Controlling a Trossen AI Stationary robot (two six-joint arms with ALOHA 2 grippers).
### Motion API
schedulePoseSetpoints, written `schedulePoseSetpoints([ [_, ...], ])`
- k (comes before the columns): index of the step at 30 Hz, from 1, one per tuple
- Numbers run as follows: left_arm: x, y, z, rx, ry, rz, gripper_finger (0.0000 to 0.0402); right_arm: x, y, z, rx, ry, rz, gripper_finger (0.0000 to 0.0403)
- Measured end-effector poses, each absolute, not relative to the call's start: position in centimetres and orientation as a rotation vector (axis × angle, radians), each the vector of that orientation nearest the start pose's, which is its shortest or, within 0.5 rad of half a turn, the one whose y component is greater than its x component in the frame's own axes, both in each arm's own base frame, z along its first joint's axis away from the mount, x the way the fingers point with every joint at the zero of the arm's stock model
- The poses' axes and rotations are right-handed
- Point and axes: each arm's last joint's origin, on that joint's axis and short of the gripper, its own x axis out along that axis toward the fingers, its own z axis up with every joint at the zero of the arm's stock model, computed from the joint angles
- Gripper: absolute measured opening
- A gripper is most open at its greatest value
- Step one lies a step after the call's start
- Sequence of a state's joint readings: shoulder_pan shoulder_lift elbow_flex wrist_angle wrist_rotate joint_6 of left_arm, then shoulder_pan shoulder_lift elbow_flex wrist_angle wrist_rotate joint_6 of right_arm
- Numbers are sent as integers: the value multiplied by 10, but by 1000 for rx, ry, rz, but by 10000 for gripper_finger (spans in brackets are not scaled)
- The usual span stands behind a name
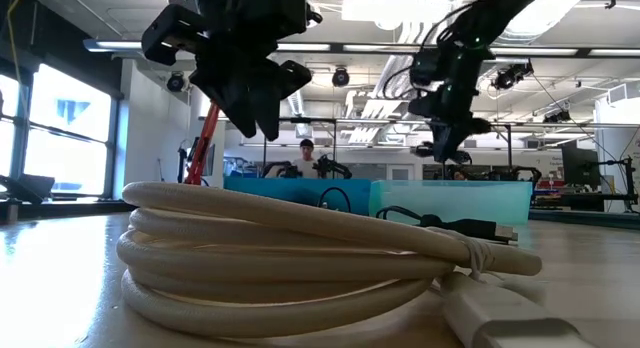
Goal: Pick & Place USB Port
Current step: Put the black charger cable into the green bin
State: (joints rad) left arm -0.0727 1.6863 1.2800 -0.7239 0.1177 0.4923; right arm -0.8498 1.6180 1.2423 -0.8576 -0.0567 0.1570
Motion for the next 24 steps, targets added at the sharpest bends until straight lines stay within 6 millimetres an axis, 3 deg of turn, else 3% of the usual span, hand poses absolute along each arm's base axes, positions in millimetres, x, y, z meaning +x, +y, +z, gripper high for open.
schedulePoseSetpoints([
  [11,339,-28,237,412,1067,-444,133,227,-238,201,727,1237,-736,39],
  [19,339,-28,237,411,1067,-444,133,233,-236,192,609,1316,-828,175],
  [24,339,-27,237,427,1074,-421,133,235,-233,193,544,1339,-842,234],
])
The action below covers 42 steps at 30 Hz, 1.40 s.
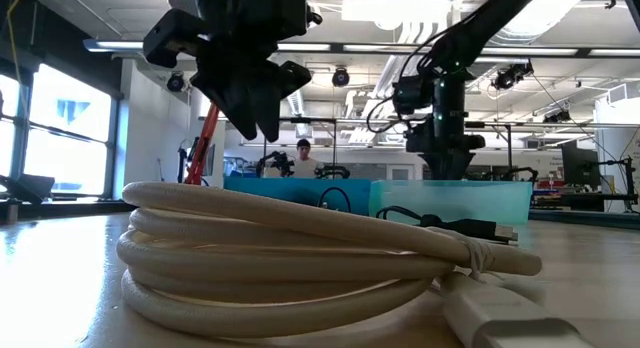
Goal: Pick & Place USB Port
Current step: Put the black charger cable into the green bin
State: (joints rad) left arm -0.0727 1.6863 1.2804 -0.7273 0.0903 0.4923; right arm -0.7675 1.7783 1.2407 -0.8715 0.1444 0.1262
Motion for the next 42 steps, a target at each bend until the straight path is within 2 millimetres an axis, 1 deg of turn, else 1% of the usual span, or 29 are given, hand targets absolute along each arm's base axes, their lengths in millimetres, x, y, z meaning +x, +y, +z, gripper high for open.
schedulePoseSetpoints([
  [4,339,-26,237,446,1082,-393,133,239,-229,193,548,1337,-795,253],
  [7,339,-25,237,467,1091,-360,133,240,-226,193,577,1342,-769,255],
  [11,337,-23,236,507,1129,-305,133,239,-226,201,591,1371,-779,252],
  [15,333,-20,234,561,1197,-236,133,239,-225,217,618,1417,-768,248],
  [18,330,-18,233,600,1238,-189,133,242,-222,232,629,1433,-744,247],
  [23,326,-14,233,675,1302,-101,133,254,-209,259,652,1446,-668,247],
  [26,322,-12,233,731,1352,-40,133,264,-193,273,672,1449,-568,247],
  [29,318,-9,233,781,1406,32,133,278,-173,281,697,1441,-429,247],
  [33,311,-6,233,817,1469,127,133,297,-138,284,676,1445,-268,248],
  [35,309,-6,233,819,1492,166,133,306,-118,284,618,1463,-223,248],
  [37,306,-5,233,818,1518,188,133,314,-98,284,536,1481,-214,248],
  [42,298,-6,233,786,1574,219,133,330,-47,283,319,1472,-263,248],
])
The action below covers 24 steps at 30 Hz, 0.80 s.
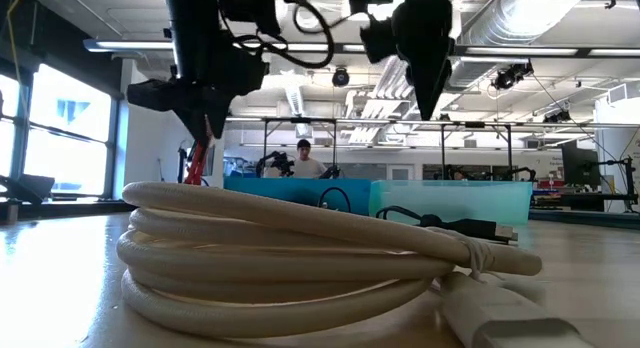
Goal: Pick & Place USB Port
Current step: Put the black charger cable into the green bin
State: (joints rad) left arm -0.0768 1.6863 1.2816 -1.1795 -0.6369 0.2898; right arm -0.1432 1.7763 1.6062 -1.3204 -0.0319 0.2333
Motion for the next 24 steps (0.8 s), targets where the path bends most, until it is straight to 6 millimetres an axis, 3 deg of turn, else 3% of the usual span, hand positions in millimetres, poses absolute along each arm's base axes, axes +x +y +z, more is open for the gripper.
schedulePoseSetpoints([
  [4,291,-17,233,773,1613,210,133,335,-5,283,182,1446,-308,248],
  [9,275,-48,237,802,1653,194,133,329,45,284,56,1426,-366,248],
  [14,249,-80,250,786,1650,209,133,321,81,284,-41,1377,-381,248],
  [19,220,-112,268,742,1530,185,133,325,100,261,-43,1325,-251,248],
  [24,191,-130,291,682,1342,166,133,333,91,223,17,1299,-121,248],
])
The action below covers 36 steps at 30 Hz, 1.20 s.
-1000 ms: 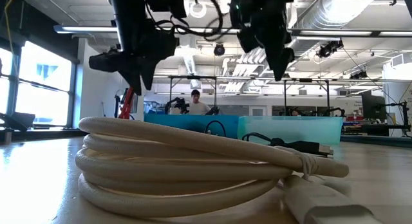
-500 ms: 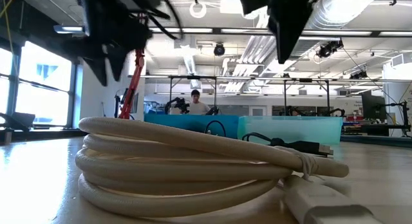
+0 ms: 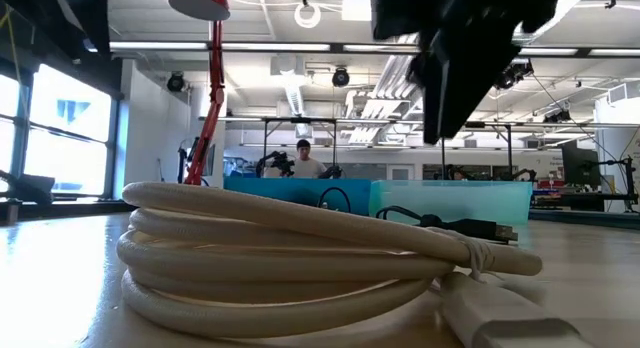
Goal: Pick & Place USB Port
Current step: Put the black charger cable into the green bin
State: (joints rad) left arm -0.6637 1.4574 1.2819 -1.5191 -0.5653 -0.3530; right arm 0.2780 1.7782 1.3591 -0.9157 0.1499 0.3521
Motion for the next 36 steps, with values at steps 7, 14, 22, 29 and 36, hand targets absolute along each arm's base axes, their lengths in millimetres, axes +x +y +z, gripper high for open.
schedulePoseSetpoints([
  [7,167,-141,314,574,1110,113,133,340,51,196,134,1267,-117,248],
  [14,160,-153,319,574,979,84,133,336,30,174,240,1255,-151,248],
  [22,163,-159,321,543,899,88,133,333,35,158,266,1184,-133,248],
  [29,167,-163,324,515,833,106,133,323,31,141,273,1185,-210,248],
  [36,169,-162,325,539,785,154,133,314,26,126,301,1148,-240,213],
])
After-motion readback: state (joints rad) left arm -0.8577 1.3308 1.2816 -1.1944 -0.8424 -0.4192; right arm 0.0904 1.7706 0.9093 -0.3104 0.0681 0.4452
